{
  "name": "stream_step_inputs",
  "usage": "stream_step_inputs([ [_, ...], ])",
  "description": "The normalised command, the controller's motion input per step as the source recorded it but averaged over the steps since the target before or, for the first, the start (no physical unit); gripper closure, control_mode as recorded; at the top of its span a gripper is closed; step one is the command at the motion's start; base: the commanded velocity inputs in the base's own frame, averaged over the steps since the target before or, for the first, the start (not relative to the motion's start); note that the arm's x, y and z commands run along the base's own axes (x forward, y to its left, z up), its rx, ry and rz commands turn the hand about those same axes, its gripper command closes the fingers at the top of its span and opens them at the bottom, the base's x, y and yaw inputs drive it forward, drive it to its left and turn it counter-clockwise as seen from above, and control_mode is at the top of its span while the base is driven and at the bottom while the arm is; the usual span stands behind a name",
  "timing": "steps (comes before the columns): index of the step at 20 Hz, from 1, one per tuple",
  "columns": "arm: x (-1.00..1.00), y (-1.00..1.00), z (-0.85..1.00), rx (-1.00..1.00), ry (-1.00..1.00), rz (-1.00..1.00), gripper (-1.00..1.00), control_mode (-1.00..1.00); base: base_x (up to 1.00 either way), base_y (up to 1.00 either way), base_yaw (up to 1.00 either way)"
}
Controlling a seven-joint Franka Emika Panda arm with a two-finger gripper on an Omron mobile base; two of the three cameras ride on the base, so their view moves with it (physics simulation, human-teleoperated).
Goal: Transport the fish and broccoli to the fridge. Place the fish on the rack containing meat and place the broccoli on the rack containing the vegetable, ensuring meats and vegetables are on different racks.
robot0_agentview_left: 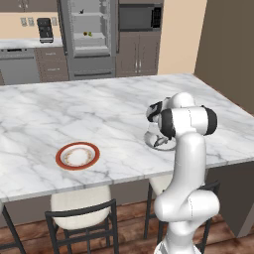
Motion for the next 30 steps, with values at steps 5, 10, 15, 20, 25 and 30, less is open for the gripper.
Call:
stream_step_inputs([
  [5, -0.19, 0.22, -0.05, 0.0, 0.0, -0.08, 1.0, -1.0, 0.0, 0.0, 0.0],
  [10, -0.87, -0.32, 0.62, 0.04, -0.08, -0.09, 1.0, -1.0, 0.0, 0.0, 0.0],
  [15, -1.0, -0.31, 0.72, 0.0, -0.23, -0.02, 1.0, -1.0, 0.0, 0.0, 0.0],
  [20, -1.0, -0.06, 0.86, 0.0, -0.24, 0.0, 1.0, -1.0, 0.0, 0.0, 0.0],
  [25, -1.0, 0.03, 0.69, 0.0, -0.27, 0.0, 1.0, -1.0, 0.0, 0.0, 0.0],
  [30, -1.0, 0.24, 0.76, -0.01, -0.21, -0.04, 1.0, -1.0, 0.0, 0.0, 0.0],
])
